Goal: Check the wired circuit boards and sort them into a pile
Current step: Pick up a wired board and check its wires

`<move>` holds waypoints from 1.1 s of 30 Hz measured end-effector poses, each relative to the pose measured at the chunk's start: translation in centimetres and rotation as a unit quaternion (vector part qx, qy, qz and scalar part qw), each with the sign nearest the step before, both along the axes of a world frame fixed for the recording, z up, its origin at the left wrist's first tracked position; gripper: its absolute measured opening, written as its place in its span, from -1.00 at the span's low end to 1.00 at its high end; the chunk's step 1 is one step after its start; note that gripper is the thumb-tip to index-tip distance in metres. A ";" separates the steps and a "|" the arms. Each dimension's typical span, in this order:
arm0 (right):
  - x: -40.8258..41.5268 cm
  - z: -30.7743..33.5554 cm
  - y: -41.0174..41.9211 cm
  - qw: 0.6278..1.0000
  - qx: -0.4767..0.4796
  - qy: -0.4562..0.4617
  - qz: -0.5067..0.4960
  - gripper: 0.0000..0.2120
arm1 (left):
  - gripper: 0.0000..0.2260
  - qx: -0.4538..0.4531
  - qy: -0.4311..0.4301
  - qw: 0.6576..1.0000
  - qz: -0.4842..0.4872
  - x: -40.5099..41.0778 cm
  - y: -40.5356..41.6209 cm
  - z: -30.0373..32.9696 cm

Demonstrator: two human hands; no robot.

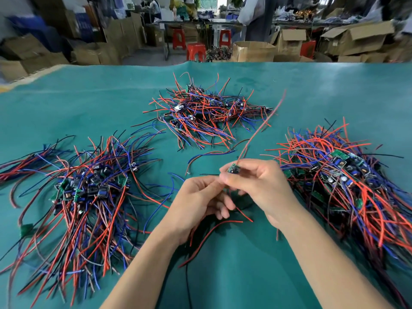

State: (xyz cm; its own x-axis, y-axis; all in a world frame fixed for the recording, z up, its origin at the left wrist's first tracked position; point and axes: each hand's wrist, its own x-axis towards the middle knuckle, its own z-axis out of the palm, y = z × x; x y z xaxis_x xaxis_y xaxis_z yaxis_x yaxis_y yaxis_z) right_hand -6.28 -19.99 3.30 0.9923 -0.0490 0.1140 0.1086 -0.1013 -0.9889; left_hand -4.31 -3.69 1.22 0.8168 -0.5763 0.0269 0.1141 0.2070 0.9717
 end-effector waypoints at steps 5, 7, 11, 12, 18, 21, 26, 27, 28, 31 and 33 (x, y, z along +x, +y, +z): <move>0.2 0.6 -1.1 0.998 0.000 -0.012 -0.067 -0.97 | -0.73 0.053 -0.029 0.998 -0.020 0.0 0.0 -0.1; 0.4 0.8 -1.4 0.994 0.043 -0.001 -0.104 -0.91 | -0.73 0.058 -0.036 0.997 -0.033 -0.1 0.1 0.1; 0.6 1.7 -2.8 0.972 0.127 -0.002 -0.199 -0.85 | -0.76 0.065 -0.043 0.995 -0.063 -0.3 0.1 0.3; 0.5 2.0 -3.1 0.963 0.153 -0.013 -0.221 -0.86 | -0.76 0.070 -0.046 0.994 -0.068 -0.4 0.0 0.3; -0.7 6.3 -4.6 0.924 0.234 -0.131 -0.272 -0.89 | -0.76 0.082 -0.058 0.993 -0.067 -0.4 0.3 0.3; -1.3 9.5 -8.3 0.932 0.168 -0.130 -0.293 -0.95 | -0.77 0.074 -0.042 0.995 -0.049 -0.3 0.2 0.1; -3.1 11.2 -16.1 0.937 -0.213 0.008 -0.278 -0.76 | -0.81 0.052 -0.009 0.998 -0.017 -0.3 -0.2 0.1; -3.5 11.2 -17.0 0.910 -0.306 0.044 -0.276 -0.73 | -0.83 0.054 -0.009 0.998 -0.014 -0.3 -0.3 0.1; -3.6 11.2 -17.5 0.876 -0.397 0.081 -0.263 -0.66 | -0.84 0.058 -0.010 0.998 -0.012 -0.3 -0.4 0.1; -3.0 11.3 -16.5 0.772 -0.581 0.097 -0.237 -0.53 | -0.85 0.066 -0.011 0.998 -0.002 -0.3 -0.4 0.1; -1.8 11.7 -14.3 0.767 -0.603 0.024 -0.218 -0.64 | -0.85 0.068 -0.010 0.998 0.001 -0.4 -0.4 0.2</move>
State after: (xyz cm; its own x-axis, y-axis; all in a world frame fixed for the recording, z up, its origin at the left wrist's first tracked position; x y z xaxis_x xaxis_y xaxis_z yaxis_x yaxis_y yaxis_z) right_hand -8.13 -34.33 15.01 0.9158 -0.2646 0.3020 -0.2290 -0.9620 -0.1483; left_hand -4.69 -4.14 1.44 0.8181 -0.5739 -0.0353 0.0945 0.0736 0.9928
